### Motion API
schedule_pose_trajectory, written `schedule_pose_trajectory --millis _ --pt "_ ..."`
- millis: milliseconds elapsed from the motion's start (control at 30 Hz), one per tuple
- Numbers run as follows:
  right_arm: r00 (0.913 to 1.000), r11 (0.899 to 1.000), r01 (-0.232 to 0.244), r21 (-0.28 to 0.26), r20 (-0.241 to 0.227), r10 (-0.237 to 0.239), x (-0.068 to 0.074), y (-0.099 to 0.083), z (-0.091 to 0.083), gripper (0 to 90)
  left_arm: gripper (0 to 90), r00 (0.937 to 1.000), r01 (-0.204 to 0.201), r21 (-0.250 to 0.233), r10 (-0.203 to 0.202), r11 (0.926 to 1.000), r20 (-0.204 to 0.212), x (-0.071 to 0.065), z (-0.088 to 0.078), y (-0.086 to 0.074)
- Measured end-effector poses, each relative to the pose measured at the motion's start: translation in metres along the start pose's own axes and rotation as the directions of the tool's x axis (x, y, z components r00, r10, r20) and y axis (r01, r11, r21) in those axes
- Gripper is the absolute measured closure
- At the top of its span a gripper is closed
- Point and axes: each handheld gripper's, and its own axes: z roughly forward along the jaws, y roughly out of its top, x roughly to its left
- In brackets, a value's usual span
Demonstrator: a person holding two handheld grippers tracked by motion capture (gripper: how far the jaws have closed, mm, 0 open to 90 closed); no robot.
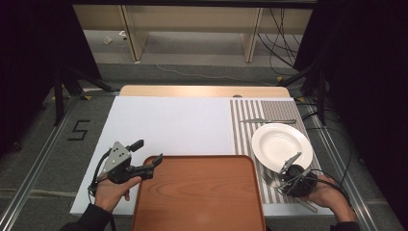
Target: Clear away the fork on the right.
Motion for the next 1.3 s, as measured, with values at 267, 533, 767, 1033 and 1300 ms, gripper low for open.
schedule_pose_trajectory --millis 267,533,767,1033,1300 --pt "0.9995 1.0 0.03 -0.004 -0.011 -0.03 0.004 0.002 -0.002 85.2 17.6 1.0 -0.001 0.0 0.001 1.0 0.0 0.0 0.0 0.0" --pt "0.9973 0.988 0.067 -0.137 -0.02 -0.07 0.019 0.012 -0.023 85.5 17.8 1.0 0.0 -0.002 0.0 1.0 -0.006 0.001 -0.001 0.0" --pt "0.9959 0.965 0.065 -0.253 -0.044 -0.079 0.025 0.019 -0.037 85.6 17.8 1.0 0.0 -0.003 0.0 1.0 -0.007 0.001 -0.001 0.0" --pt "0.9967 0.91 0.031 -0.413 -0.055 -0.059 0.034 0.029 -0.053 85.6 17.8 1.0 0.0 -0.005 0.0 1.0 -0.008 0.0 -0.001 0.0" --pt "0.9922 0.87 0.013 -0.492 -0.101 -0.072 0.047 0.042 -0.065 85.7 17.8 1.0 0.0 -0.006 0.0 1.0 -0.009 0.001 -0.001 0.0"
